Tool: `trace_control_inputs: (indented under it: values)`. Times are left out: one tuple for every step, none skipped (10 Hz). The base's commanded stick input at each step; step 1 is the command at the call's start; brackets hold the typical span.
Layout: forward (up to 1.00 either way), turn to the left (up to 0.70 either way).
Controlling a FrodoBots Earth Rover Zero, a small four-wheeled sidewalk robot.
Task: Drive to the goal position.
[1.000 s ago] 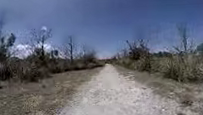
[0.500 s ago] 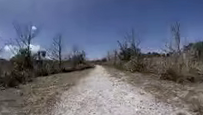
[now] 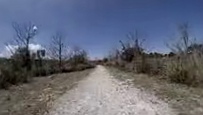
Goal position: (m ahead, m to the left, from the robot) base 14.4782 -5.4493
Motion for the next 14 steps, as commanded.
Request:
trace_control_inputs:
  values:
    - [0.7,0.0]
    - [0.7,0.0]
    - [0.7,0.0]
    - [0.7,0.0]
    - [0.7,0.0]
    - [0.7,0.0]
    - [0.7,0.0]
    - [0.7,0.0]
    - [0.7,0.0]
    - [0.7,0.0]
    - [0.7,0.0]
    - [0.7,0.0]
    - [0.7,0.0]
    - [0.7,0.0]
